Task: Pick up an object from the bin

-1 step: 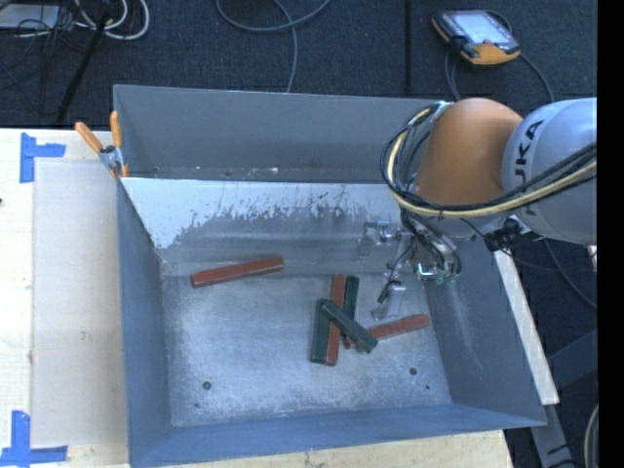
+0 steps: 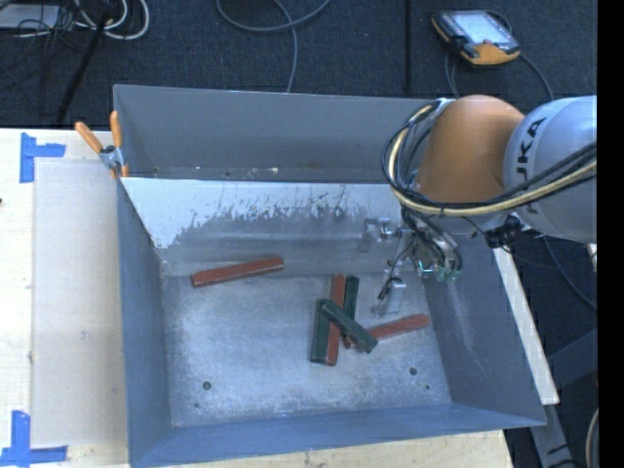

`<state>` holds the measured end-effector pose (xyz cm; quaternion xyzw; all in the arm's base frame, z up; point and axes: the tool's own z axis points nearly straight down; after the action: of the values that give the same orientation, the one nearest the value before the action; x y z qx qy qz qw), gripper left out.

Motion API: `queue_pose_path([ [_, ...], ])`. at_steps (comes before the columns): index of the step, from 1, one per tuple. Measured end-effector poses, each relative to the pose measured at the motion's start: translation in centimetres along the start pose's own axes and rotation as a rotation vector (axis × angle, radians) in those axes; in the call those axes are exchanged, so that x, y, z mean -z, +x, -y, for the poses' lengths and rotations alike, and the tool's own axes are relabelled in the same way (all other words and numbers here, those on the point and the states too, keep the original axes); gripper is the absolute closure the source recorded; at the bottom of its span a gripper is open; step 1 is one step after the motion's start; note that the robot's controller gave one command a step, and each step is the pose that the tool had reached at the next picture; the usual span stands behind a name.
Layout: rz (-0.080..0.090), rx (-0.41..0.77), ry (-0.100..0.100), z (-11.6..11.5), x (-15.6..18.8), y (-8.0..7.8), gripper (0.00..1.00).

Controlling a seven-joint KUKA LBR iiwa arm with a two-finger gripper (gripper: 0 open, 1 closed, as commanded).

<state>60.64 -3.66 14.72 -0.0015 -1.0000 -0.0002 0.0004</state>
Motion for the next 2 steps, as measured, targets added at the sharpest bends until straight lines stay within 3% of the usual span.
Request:
queue_pose_path([
  [1,0.006,0.055,-0.001,4.7,-4.4,4.7,0.00],
  [2,0.000,-0.130,-0.001,3.9,-7.8,4.3,1.00],
])
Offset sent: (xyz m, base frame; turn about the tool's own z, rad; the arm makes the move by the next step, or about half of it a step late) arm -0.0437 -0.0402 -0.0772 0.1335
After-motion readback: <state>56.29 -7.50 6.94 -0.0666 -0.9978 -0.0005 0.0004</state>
